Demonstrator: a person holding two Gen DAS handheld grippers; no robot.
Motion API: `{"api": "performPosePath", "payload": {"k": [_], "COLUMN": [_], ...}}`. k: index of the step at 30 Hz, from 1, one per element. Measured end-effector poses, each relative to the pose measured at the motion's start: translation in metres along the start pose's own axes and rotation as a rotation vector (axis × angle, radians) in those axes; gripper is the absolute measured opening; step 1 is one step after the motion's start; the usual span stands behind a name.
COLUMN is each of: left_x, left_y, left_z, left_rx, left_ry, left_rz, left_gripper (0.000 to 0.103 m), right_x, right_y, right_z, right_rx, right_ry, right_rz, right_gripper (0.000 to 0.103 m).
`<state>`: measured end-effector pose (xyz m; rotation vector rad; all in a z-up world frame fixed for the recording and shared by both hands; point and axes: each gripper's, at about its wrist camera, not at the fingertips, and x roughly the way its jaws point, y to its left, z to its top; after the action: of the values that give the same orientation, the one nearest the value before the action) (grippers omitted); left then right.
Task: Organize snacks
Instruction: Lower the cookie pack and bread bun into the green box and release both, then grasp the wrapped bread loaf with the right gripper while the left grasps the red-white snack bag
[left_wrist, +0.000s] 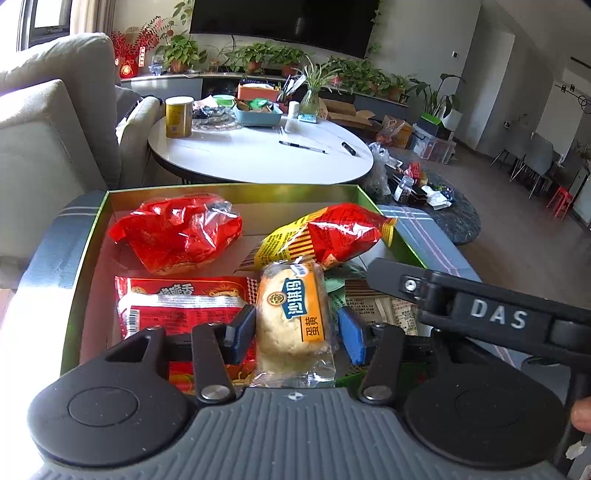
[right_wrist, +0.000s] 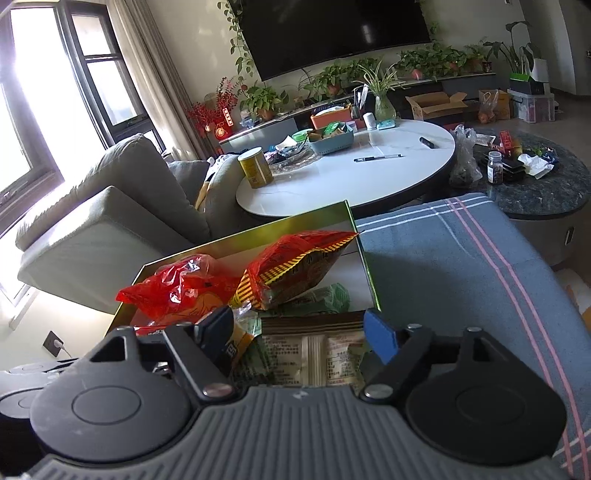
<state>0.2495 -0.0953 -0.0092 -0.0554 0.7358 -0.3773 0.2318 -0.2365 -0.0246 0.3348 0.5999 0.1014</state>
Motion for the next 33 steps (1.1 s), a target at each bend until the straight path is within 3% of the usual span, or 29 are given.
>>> {"api": "performPosePath", "payload": {"k": [11, 16, 24, 28, 33], "left_x": [-0.065, -0.084, -0.076, -0.062, -0.051], "left_y": [0.016, 0.026, 0.037, 0.037, 0.035], "left_z": [-0.007, -0.029, -0.073, -0.083, -0.083], "left_rx": [-0.031, -0.018, -0.007, 0.007, 0.008], "left_ry": [-0.103, -0.111, -0.017, 0.035, 0.040], "left_rz": [0.045, 0.092, 0.151, 0.154, 0.156], "left_gripper": [0.052, 0.062, 0.064, 0.064, 0.064], "right_x": [-0.057, -0.074, -0.072, -0.062, -0.051], "right_y": [-0.008, -0.013, -0.015, -0.009, -0.003], "right_z": [0.002, -0.014, -0.056, -0.071, -0.080], "right_rx": [0.040, 0.038, 0.041, 0.011, -0.021], "right_ry": [-0.073, -0.049, 0.070, 0.130, 0.161], "right_rz": [0.015, -0.011, -0.047, -0.067, -0.113], "right_gripper": [0.071, 0.071, 0.071, 0.071, 0.073]}}
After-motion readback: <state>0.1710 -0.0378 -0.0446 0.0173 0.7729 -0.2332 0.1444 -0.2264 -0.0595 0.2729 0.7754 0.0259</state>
